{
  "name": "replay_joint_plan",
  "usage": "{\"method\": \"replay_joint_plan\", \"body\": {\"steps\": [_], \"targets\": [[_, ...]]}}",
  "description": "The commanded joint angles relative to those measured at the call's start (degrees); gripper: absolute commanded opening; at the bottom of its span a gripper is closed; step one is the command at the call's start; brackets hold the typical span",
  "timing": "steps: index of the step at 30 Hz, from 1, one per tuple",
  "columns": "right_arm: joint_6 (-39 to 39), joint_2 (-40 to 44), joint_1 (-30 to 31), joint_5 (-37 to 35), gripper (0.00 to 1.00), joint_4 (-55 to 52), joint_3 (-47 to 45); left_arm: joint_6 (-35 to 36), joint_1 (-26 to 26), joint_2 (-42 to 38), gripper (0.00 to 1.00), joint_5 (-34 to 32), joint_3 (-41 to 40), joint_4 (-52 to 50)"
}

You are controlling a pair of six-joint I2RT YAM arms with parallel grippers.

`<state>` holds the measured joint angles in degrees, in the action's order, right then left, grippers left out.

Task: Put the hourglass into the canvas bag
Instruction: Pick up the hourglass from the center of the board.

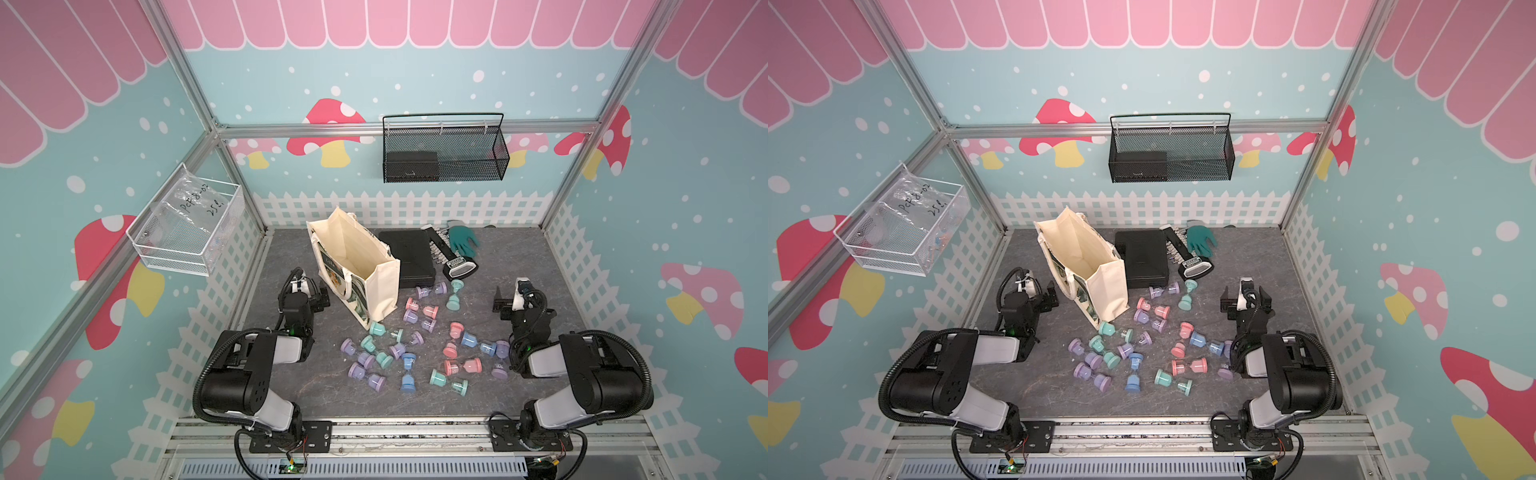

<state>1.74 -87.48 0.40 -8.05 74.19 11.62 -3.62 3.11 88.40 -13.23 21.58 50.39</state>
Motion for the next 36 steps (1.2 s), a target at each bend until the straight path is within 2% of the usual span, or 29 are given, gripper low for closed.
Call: {"method": "replay_joint_plan", "body": {"steps": [1, 6, 13, 16, 19, 22, 26, 30, 31, 34, 36], "targets": [[-0.86, -0.17, -0.23, 0.16, 1.00, 2.10, -0.39, 0.82, -0.43, -0.23, 0.99, 0.35, 1.01, 0.13], [-0.86, -0.11, -0.22, -0.08, 1.00, 2.45, -0.62, 0.62, -0.43, -0.38, 0.99, -0.51, 0.58, 0.64], [-0.43, 3.13, -0.05, -1.51, 1.00, 2.87, -2.26, -0.64, -0.39, -1.53, 0.99, -3.47, -6.55, 14.34], [-0.61, 5.72, -0.05, -1.26, 1.00, -0.61, -1.46, -1.07, -0.39, -4.58, 0.99, -4.68, -8.02, 14.41], [-0.44, 10.67, 0.03, -1.60, 0.99, -4.63, -1.40, -1.36, -0.46, -10.06, 0.99, -4.73, -7.68, 8.94], [0.47, 15.67, 0.05, -2.70, 0.99, -9.34, -0.40, -2.99, -0.39, -16.58, 0.99, -4.77, -6.42, -1.95], [7.11, 21.68, -0.01, -2.38, 1.00, -16.94, 2.49, -7.36, -0.42, -24.18, 0.99, -6.82, -3.81, -14.20], [11.99, 22.32, -0.05, -1.70, 1.00, -29.11, 8.78, -18.30, -0.49, -32.02, 0.99, -11.88, 2.42, -35.17], [13.90, 22.40, -0.05, -1.50, 0.99, -32.14, 10.01, -19.22, -0.64, -33.38, 0.99, -11.80, 3.70, -38.96], [18.38, 22.25, -0.14, 3.55, 1.00, -38.84, 12.82, -19.91, -1.20, -37.43, 0.99, -5.49, 6.67, -45.66], [20.53, 21.83, -0.10, 5.01, 1.00, -36.33, 11.43, -23.63, -1.41, -39.86, 0.99, -4.17, 5.74, -45.47]]}}
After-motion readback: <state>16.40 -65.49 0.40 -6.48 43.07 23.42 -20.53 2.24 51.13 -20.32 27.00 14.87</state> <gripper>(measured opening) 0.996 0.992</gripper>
